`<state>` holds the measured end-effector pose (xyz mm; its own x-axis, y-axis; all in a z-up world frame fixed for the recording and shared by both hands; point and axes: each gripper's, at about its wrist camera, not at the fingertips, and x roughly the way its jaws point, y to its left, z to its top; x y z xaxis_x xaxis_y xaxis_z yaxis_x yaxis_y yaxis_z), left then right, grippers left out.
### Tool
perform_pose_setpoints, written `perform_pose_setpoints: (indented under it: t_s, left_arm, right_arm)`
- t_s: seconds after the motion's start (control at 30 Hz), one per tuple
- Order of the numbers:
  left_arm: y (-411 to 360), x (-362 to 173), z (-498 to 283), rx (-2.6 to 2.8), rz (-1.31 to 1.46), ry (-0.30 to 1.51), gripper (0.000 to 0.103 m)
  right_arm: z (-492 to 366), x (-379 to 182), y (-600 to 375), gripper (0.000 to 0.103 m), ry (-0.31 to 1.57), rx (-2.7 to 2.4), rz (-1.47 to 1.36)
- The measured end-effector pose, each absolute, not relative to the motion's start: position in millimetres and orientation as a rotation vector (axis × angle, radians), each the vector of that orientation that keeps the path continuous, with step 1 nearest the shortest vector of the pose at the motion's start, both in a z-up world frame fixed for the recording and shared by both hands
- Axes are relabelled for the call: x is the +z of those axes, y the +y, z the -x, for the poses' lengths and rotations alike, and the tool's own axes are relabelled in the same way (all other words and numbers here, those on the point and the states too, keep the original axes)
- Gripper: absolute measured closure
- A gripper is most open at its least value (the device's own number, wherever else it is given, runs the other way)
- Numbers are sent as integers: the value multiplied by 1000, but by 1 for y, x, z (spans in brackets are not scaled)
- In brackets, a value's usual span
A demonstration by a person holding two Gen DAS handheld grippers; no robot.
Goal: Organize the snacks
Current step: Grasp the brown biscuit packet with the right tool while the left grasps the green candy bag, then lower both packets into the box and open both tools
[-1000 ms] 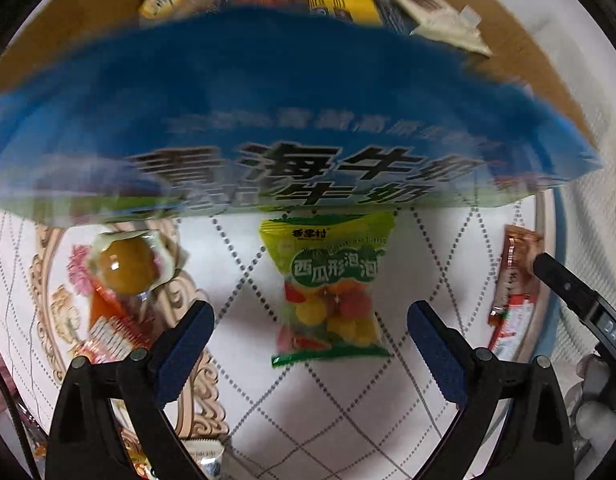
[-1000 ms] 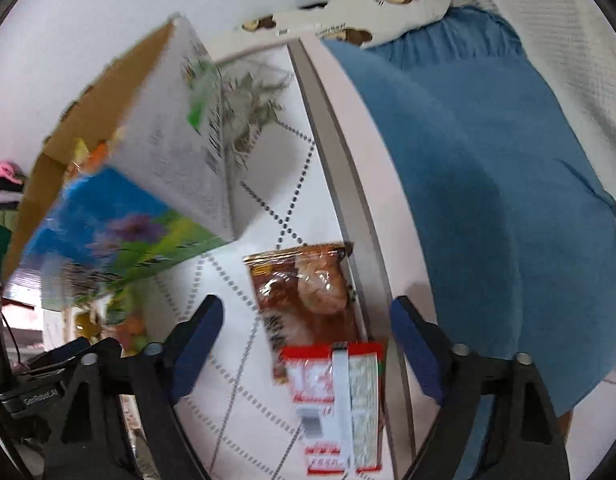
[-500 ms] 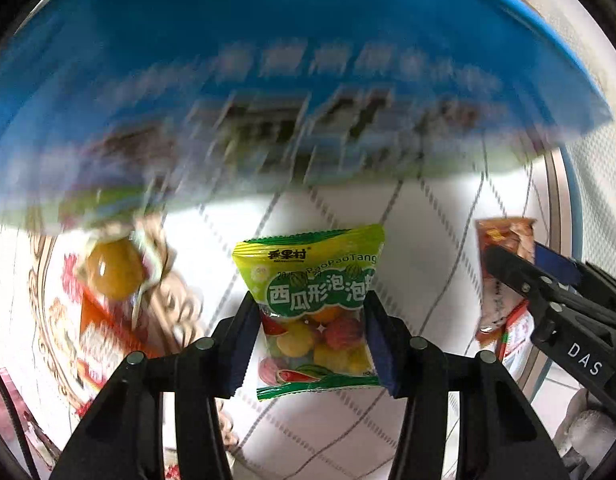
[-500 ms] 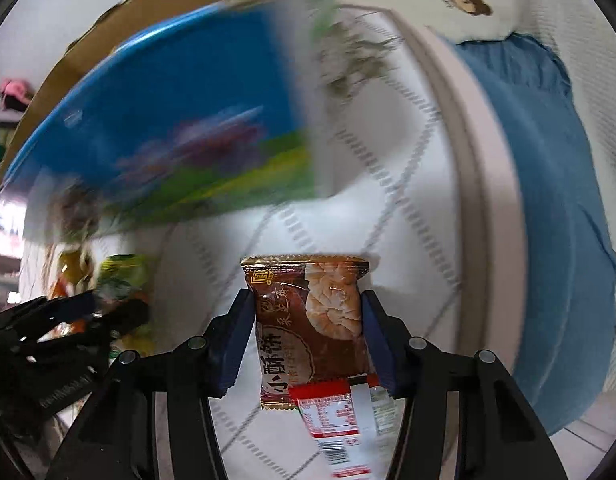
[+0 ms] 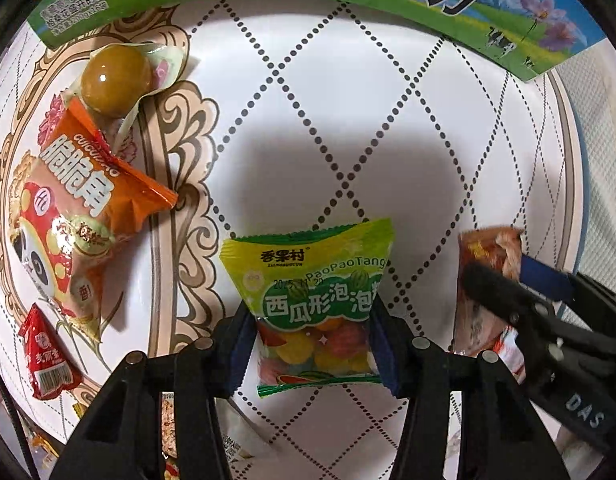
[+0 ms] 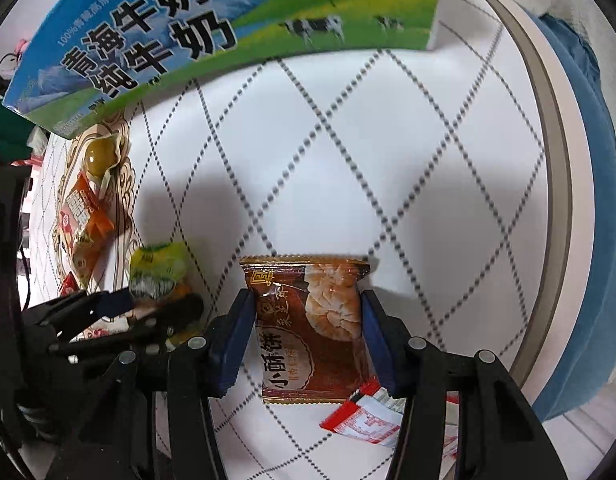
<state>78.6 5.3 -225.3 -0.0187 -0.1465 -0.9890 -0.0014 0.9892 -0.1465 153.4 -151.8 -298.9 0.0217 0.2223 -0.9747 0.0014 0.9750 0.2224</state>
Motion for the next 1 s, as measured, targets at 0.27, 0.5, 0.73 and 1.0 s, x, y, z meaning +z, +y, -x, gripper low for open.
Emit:
perform_pose_setpoints:
  t_s: [0.27,0.5,0.73,1.0]
  left_arm:
    - [-2,-240,-97,-107,110,1586,53]
    - [-1,-244,-97,-100,106,1580,53]
    - [-1,-244,-97,-104,114,1581,53]
    - [1,-239,-98,-93,103,1574,54]
  right_arm:
    - [-135,-305,-161,41,1568,151,-192]
    - [-127,-311,-153,40,1562,135,-149]
    - [-115,-315,-146,30,1583,158,-168]
    - [-97,-321,-136,44,1527,140,-68]
